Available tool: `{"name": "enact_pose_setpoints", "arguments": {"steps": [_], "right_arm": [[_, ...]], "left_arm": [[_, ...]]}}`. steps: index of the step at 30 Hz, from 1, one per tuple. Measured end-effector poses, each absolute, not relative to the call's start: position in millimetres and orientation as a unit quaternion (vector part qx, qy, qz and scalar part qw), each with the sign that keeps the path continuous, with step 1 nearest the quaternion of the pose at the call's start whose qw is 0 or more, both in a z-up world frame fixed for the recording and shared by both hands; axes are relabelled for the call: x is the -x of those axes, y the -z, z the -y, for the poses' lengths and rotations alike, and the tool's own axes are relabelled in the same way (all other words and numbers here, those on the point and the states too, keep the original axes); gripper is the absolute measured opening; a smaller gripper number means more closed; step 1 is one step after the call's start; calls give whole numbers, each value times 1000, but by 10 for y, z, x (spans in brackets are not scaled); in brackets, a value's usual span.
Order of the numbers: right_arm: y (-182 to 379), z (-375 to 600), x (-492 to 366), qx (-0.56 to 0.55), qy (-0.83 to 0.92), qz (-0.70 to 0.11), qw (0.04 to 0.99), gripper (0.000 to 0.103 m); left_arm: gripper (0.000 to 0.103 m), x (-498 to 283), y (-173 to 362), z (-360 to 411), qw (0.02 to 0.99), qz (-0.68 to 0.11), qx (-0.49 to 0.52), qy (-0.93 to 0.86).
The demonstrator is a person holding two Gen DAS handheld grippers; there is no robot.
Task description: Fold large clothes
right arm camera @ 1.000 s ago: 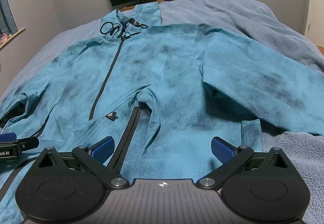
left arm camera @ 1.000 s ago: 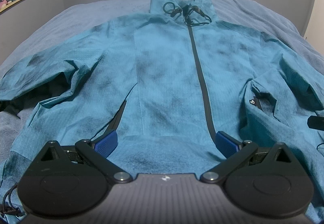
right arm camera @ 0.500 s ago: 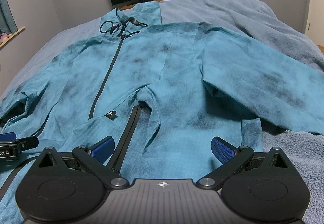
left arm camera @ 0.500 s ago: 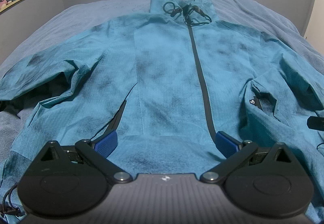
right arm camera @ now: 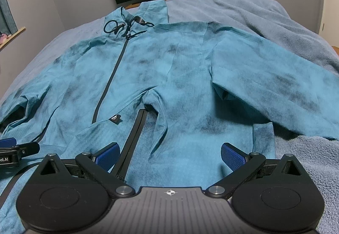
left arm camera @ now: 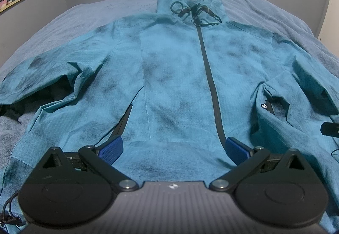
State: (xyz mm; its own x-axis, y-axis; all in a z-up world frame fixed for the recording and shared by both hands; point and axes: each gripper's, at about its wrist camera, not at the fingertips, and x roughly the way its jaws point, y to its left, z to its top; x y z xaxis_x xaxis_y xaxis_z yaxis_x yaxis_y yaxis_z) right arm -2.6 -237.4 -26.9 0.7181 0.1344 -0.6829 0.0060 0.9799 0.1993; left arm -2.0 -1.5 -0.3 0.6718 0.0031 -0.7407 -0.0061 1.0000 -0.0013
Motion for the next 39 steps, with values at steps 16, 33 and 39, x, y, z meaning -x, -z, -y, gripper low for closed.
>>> {"name": "enact_pose_setpoints", "arguments": {"steps": [16, 33, 39], "right_arm": [[270, 2365, 22, -94, -34, -378, 920, 103], [87, 2590, 110, -130, 4, -319, 939, 103], [-156, 2847, 190, -149, -7, -281, 948, 103]], "left_arm": [[103, 22, 1, 12, 915, -404, 5, -4], [103, -402, -939, -255, 943, -323, 54, -51], [103, -397, -555, -253, 947, -315, 26, -61]]}}
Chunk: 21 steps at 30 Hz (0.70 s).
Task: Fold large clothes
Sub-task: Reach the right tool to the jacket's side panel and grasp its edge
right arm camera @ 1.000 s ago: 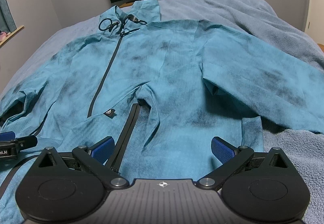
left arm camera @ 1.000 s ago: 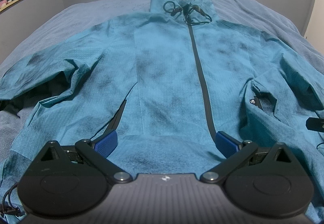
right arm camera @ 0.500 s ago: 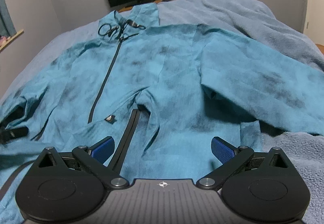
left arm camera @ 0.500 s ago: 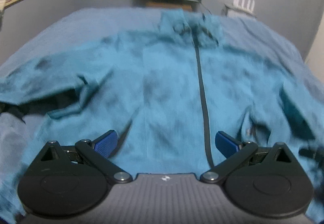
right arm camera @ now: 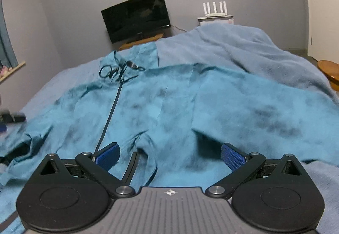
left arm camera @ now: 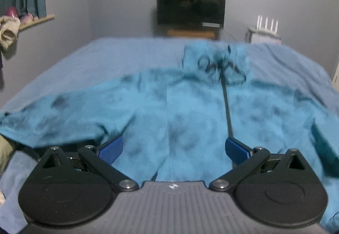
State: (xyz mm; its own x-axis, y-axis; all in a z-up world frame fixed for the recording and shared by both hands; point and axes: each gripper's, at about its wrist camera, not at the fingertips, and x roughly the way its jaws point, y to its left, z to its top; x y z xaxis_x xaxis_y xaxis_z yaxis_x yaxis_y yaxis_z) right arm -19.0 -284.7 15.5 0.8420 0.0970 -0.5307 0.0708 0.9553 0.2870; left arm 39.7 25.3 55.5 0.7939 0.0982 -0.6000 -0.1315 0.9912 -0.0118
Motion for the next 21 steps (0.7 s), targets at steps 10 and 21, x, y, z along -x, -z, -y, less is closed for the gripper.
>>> {"name": "enact_pose_setpoints", "arguments": {"steps": [10, 21], "right_arm": [[141, 3914, 120, -390, 132, -320, 853, 91], [792, 4183, -130, -502, 161, -343, 777, 60]], "left_arm": [[103, -540, -140, -335, 926, -373, 44, -26], [103, -630, -26, -266, 921, -388, 26, -18]]}}
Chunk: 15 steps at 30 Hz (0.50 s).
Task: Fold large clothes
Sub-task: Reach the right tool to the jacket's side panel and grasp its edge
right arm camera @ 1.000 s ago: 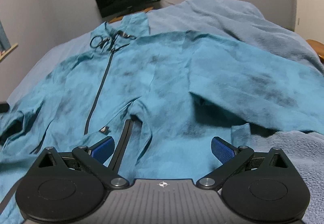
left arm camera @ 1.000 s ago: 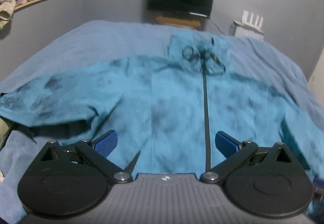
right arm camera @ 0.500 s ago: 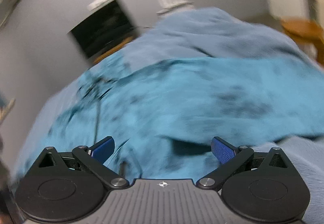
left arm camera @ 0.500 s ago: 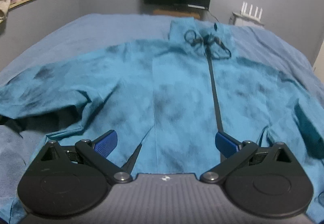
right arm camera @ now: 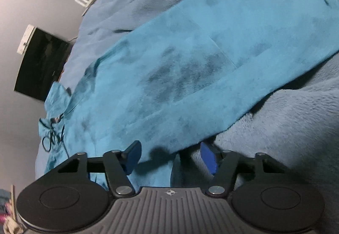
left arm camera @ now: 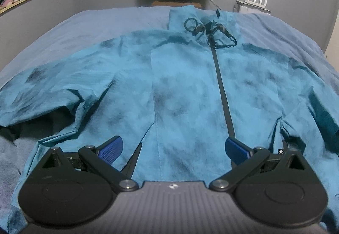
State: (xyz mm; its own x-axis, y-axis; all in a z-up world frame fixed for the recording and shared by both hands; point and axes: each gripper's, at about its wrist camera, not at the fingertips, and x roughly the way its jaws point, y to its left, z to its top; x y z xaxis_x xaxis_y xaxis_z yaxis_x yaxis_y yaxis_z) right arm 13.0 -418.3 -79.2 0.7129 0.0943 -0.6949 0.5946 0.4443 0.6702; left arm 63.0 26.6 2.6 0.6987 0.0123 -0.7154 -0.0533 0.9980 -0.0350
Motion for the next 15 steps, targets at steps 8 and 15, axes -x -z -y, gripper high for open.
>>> {"name": "enact_pose_setpoints", "arguments": {"steps": [8, 15], "right_arm": [[1113, 4285, -157, -581, 164, -330, 725, 48], [901, 4190, -167, -498, 239, -277, 786, 21]], "left_arm": [[103, -707, 50, -291, 915, -402, 37, -15], [103, -741, 73, -288, 914, -405, 35, -13]]}}
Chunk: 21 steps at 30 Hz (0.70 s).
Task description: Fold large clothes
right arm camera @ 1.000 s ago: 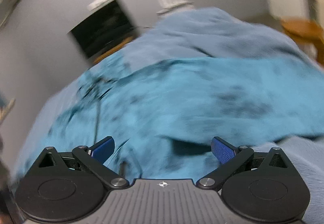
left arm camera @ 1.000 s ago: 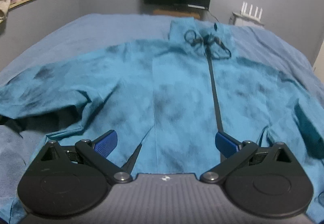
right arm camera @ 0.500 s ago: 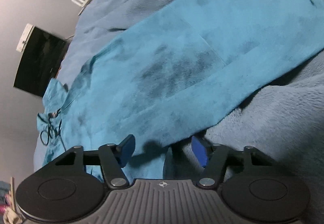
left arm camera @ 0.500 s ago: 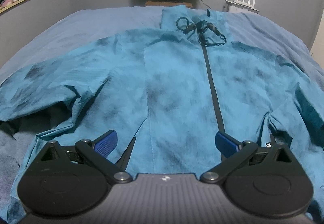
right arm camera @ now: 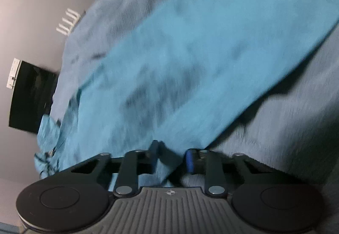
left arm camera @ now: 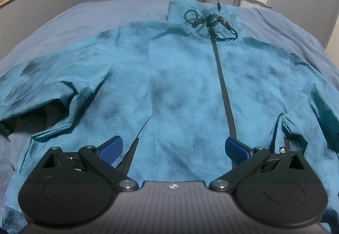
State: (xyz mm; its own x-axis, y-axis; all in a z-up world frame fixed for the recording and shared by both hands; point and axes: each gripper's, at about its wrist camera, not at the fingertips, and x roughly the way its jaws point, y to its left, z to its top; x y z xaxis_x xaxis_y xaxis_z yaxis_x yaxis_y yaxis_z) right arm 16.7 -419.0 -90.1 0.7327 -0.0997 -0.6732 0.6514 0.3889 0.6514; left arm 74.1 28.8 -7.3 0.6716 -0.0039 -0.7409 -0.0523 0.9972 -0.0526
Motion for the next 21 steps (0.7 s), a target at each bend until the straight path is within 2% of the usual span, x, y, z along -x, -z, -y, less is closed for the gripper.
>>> {"name": "enact_pose_setpoints", "arguments": {"steps": [4, 6, 8, 9, 10, 11, 12, 14, 19, 21], "right_arm": [[532, 4113, -123, -391, 307, -193, 846, 19], [434, 4176, -72, -381, 326, -156, 851, 20], [446, 4322, -46, -397, 343, -150, 838, 35], [491, 4411, -36, -416, 351, -151, 825, 38], [572, 4504, -14, -447, 354, -158, 806, 43], [676, 4574, 0, -481, 354, -169, 784, 54], [783, 4624, 40, -514, 351, -176, 762, 57], [975, 4669, 105, -571, 343, -181, 723, 70], [1042, 4721, 40, -563, 350, -176, 727, 79], [998, 4723, -126, -522, 379, -207, 735, 77]], "left_arm": [[103, -742, 79, -297, 913, -405, 41, -14], [103, -741, 86, -309, 913, -405, 45, -14], [103, -744, 95, -322, 912, -406, 47, -13], [103, -747, 98, -327, 912, -407, 48, -13], [103, -751, 103, -332, 912, -408, 49, -13], [103, -750, 108, -338, 911, -408, 50, -13], [103, -752, 112, -343, 911, -409, 51, -12], [103, -755, 115, -351, 911, -410, 53, -11], [103, -761, 118, -356, 911, -409, 54, -9], [103, -768, 125, -366, 910, -411, 56, -8]]}}
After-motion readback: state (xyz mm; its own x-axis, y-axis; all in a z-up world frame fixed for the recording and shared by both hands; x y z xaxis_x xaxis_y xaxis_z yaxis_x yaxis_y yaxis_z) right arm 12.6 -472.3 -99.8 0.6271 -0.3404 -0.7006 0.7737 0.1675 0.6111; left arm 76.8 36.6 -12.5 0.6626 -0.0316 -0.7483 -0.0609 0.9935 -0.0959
